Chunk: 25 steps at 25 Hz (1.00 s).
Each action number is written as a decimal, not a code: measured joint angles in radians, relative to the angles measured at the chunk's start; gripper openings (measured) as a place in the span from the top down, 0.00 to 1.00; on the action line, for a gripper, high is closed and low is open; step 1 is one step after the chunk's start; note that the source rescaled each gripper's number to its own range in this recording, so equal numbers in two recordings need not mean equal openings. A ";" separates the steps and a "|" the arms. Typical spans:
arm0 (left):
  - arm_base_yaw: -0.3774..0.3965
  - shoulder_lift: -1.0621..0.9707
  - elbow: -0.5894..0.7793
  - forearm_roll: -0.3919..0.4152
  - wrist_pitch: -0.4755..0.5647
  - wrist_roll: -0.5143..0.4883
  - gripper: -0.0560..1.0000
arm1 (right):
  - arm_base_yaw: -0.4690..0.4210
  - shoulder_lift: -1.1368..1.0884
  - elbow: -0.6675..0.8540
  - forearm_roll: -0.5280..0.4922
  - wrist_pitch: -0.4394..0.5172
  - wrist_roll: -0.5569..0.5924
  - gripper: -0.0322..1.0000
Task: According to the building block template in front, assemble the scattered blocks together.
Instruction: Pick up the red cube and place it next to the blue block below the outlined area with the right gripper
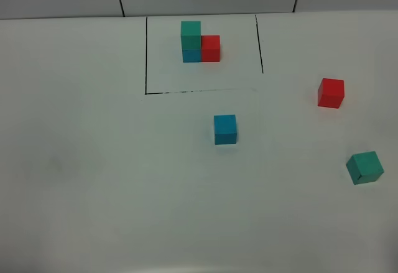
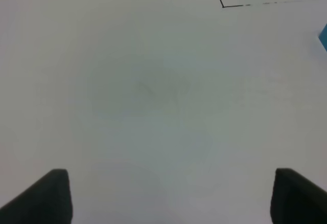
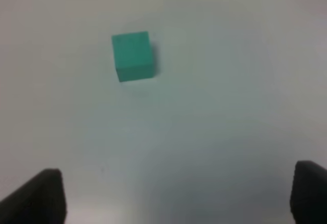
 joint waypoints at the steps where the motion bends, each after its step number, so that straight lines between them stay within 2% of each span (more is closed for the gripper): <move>1: 0.000 0.000 0.000 0.000 0.000 0.000 0.22 | 0.000 0.050 -0.015 -0.009 -0.030 -0.007 0.22; 4: 0.000 0.000 0.000 0.000 0.000 0.000 0.22 | 0.000 0.225 -0.065 -0.021 -0.110 -0.021 0.19; 10: 0.000 0.000 0.000 0.000 0.000 0.000 0.22 | 0.000 0.596 -0.156 -0.027 -0.206 -0.051 0.04; 18: 0.000 0.000 0.000 0.000 0.000 0.000 0.22 | 0.000 0.924 -0.266 0.025 -0.317 -0.069 0.02; 25: 0.000 0.000 0.000 0.000 0.000 0.000 0.22 | 0.000 1.153 -0.515 0.095 -0.327 -0.042 0.02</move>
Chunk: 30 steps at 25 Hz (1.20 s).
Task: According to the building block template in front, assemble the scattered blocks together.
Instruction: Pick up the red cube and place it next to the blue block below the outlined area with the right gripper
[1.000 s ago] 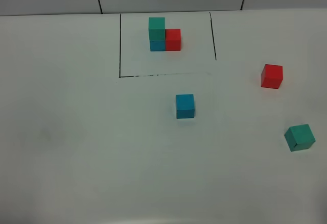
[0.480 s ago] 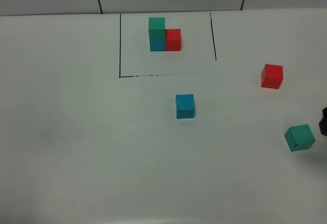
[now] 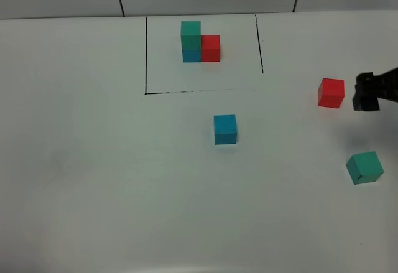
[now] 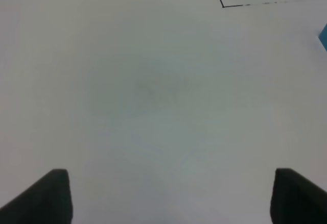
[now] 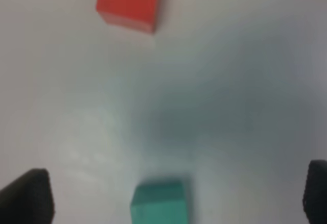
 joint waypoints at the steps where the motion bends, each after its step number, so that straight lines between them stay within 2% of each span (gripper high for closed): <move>1: 0.000 0.000 0.000 0.000 0.000 0.000 0.22 | 0.000 0.032 -0.038 0.018 0.000 0.000 0.02; 7: 0.000 0.000 0.000 0.000 0.000 0.000 0.22 | 0.000 0.264 -0.213 0.078 0.007 0.001 0.03; 15: 0.000 0.000 0.000 -0.001 0.000 0.000 0.22 | 0.018 0.453 -0.407 0.104 0.084 0.026 0.08; 26: 0.001 0.000 0.000 -0.001 -0.001 0.000 0.22 | 0.031 0.571 -0.451 0.107 0.083 0.034 0.11; 30: 0.001 0.000 0.000 -0.001 -0.001 0.000 0.22 | 0.031 0.596 -0.452 0.106 0.073 0.034 0.18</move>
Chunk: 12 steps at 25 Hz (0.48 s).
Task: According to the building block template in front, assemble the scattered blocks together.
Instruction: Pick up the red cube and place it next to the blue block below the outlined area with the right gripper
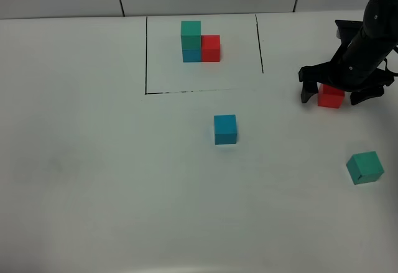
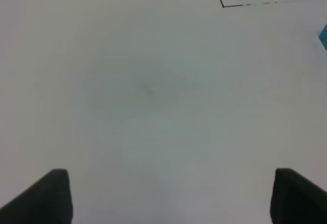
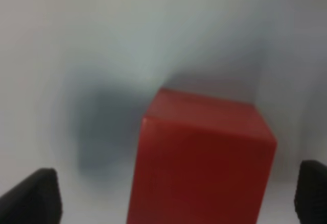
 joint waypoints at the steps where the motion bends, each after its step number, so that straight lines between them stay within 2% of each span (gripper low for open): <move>1: 0.000 0.000 0.000 0.000 0.000 0.000 0.22 | 0.000 0.001 0.000 0.000 -0.003 0.000 0.21; 5: 0.000 0.000 0.000 0.000 0.000 0.000 0.22 | 0.000 0.002 0.000 0.000 -0.019 0.000 0.38; 8: 0.000 0.000 0.000 0.000 0.000 0.000 0.22 | 0.000 0.003 0.000 -0.001 -0.023 0.000 0.55; 10: 0.000 0.000 0.000 0.000 0.000 0.000 0.22 | 0.000 0.003 0.000 -0.001 -0.021 0.000 0.69; 12: 0.000 0.000 0.000 0.000 0.000 0.000 0.22 | 0.000 0.003 0.000 -0.009 -0.010 0.000 0.93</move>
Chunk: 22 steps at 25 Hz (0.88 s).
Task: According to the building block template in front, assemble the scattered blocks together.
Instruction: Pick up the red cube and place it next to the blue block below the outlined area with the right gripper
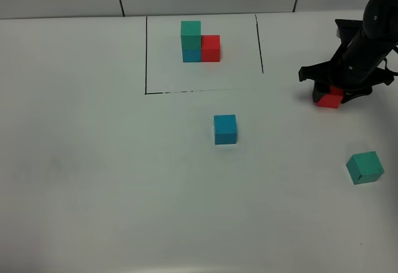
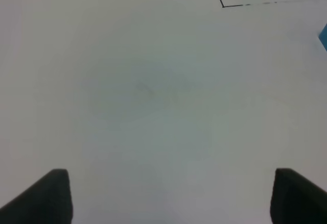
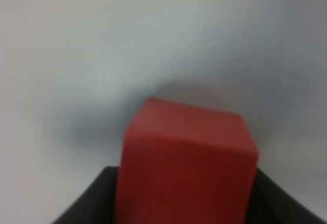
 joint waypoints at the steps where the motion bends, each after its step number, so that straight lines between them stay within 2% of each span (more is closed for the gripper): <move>1: 0.000 0.000 0.000 0.000 0.000 0.000 0.22 | 0.000 0.000 -0.001 -0.005 0.008 0.000 0.95; 7: 0.000 0.000 0.000 0.000 0.000 0.000 0.22 | 0.009 -0.011 -0.028 -0.123 0.122 -0.089 0.95; 10: 0.000 0.000 0.000 0.000 0.000 0.000 0.22 | 0.028 -0.060 -0.029 -0.182 0.194 -0.185 0.95; 13: 0.000 0.000 0.000 0.000 0.000 0.000 0.22 | 0.048 -0.129 -0.030 -0.171 0.265 -0.336 0.95; 16: 0.000 0.000 0.000 0.000 0.000 0.000 0.22 | 0.066 -0.182 -0.030 -0.115 0.324 -0.466 0.95; 19: 0.000 0.000 0.000 0.000 0.000 0.000 0.22 | 0.087 -0.211 -0.017 -0.083 0.354 -0.541 0.95; 22: 0.000 0.000 0.000 0.000 0.000 0.000 0.22 | 0.123 -0.234 0.042 -0.092 0.350 -0.583 0.95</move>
